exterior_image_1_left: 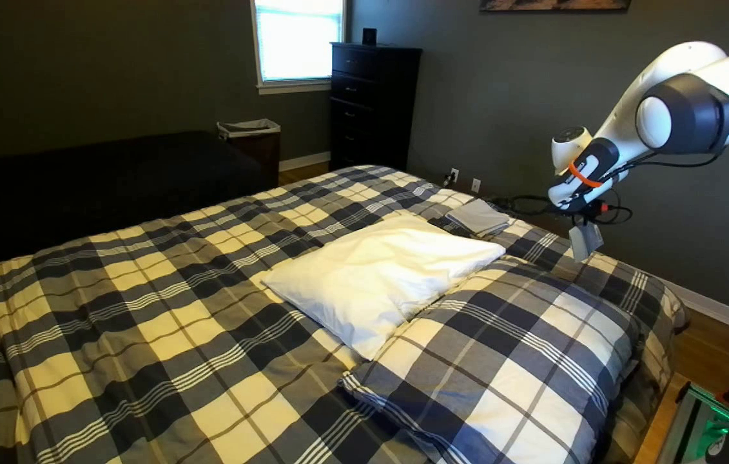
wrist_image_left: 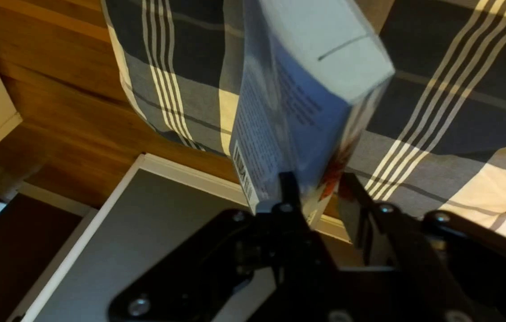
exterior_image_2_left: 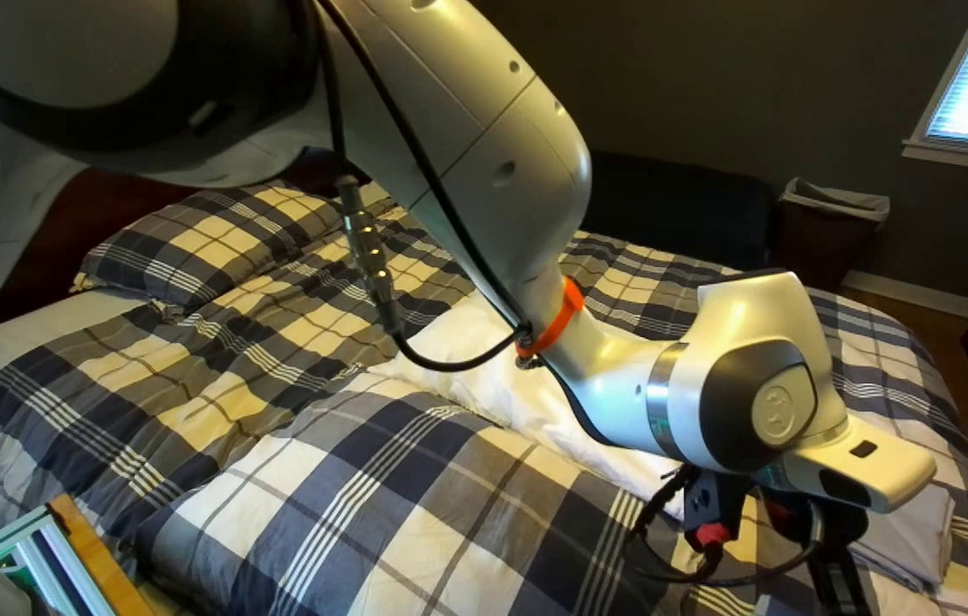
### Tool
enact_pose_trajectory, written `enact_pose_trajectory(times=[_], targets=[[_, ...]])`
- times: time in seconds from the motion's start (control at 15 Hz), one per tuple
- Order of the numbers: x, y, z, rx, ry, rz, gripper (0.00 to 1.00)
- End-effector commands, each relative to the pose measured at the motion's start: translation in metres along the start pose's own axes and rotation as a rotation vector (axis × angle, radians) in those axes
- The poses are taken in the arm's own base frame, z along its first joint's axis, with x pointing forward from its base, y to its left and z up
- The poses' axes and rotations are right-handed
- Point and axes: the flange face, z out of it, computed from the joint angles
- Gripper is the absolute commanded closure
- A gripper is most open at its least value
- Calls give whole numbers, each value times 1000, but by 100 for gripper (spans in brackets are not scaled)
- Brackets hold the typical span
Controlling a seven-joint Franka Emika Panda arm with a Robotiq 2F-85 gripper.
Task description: Move the white pillow forward, remove the book from the pillow and put it on the bed
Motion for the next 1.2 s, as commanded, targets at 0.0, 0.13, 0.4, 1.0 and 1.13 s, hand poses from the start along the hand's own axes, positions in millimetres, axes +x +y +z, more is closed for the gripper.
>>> enact_pose_trajectory(times=[0.0, 0.13, 0.4, 1.0, 1.13], targets=[[4, -14, 34, -24, 77, 7, 93], [1, -18, 47, -39, 85, 8, 93], [-7, -28, 69, -73, 82, 0, 93], [-12, -39, 78, -80, 47, 9, 24], [-6, -31, 61, -81, 26, 5, 8]])
